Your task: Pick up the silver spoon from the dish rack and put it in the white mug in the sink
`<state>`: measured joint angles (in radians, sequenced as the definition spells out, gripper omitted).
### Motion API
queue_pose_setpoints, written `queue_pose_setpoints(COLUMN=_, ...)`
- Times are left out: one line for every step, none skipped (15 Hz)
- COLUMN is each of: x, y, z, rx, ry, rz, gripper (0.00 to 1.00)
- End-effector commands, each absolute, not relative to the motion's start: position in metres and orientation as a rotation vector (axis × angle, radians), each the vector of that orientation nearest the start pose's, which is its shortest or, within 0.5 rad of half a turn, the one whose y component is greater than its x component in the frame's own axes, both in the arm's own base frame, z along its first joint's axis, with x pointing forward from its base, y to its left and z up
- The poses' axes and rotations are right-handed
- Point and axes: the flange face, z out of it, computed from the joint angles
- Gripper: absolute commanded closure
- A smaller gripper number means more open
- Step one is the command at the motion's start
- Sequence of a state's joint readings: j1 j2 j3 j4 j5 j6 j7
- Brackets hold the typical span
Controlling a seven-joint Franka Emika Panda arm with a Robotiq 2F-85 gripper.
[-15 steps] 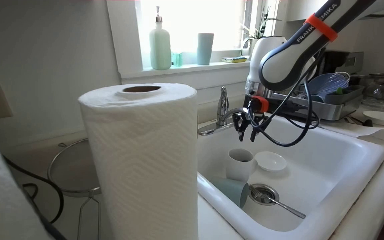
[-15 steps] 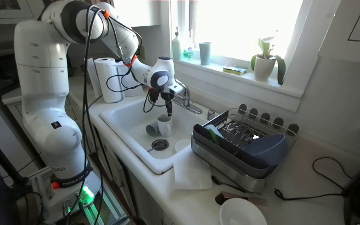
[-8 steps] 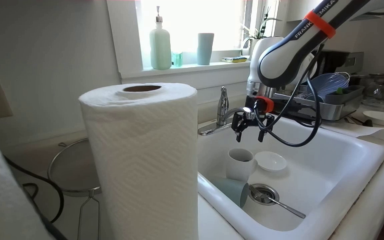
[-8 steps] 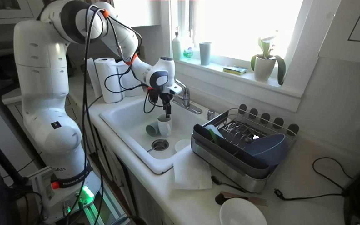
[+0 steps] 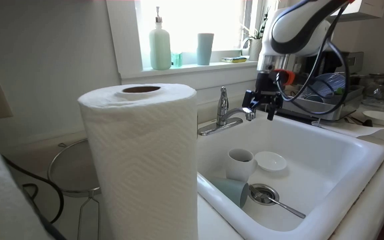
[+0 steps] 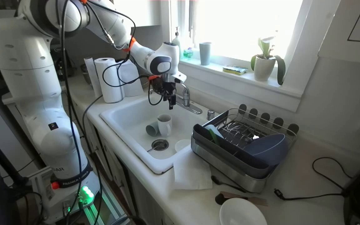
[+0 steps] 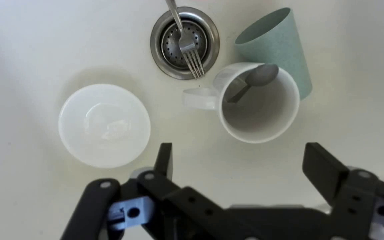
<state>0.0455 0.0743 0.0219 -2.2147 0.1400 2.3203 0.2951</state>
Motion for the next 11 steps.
queue_pose_setpoints(x=0.525, y=0.034, z=0.409, rx=-2.964, ry=0.398, rz=-0.063, gripper=0.0)
queue_pose_setpoints(x=0.521, y=0.033, z=0.418, rx=-2.962, ry=0.378, rz=-0.042, gripper=0.0)
queue_pose_setpoints(x=0.517, y=0.033, z=0.426, rx=-2.958, ry=0.351, rz=-0.01, gripper=0.0)
queue_pose_setpoints(x=0.513, y=0.032, z=0.431, rx=-2.976, ry=0.326, rz=0.014, gripper=0.0)
queue_pose_setpoints(x=0.51, y=0.03, z=0.434, rx=-2.988, ry=0.298, rz=0.038, gripper=0.0)
queue_pose_setpoints(x=0.509, y=0.029, z=0.435, rx=-2.993, ry=0.261, rz=0.054, gripper=0.0)
queue_pose_setpoints(x=0.513, y=0.034, z=0.43, rx=-2.995, ry=0.321, rz=0.02, gripper=0.0)
queue_pose_setpoints(x=0.512, y=0.034, z=0.432, rx=-2.995, ry=0.315, rz=0.022, gripper=0.0)
queue_pose_setpoints(x=0.512, y=0.034, z=0.431, rx=-2.995, ry=0.315, rz=0.023, gripper=0.0)
queue_pose_setpoints(x=0.512, y=0.034, z=0.43, rx=-2.996, ry=0.315, rz=0.026, gripper=0.0)
queue_pose_setpoints(x=0.512, y=0.034, z=0.429, rx=-2.996, ry=0.314, rz=0.029, gripper=0.0)
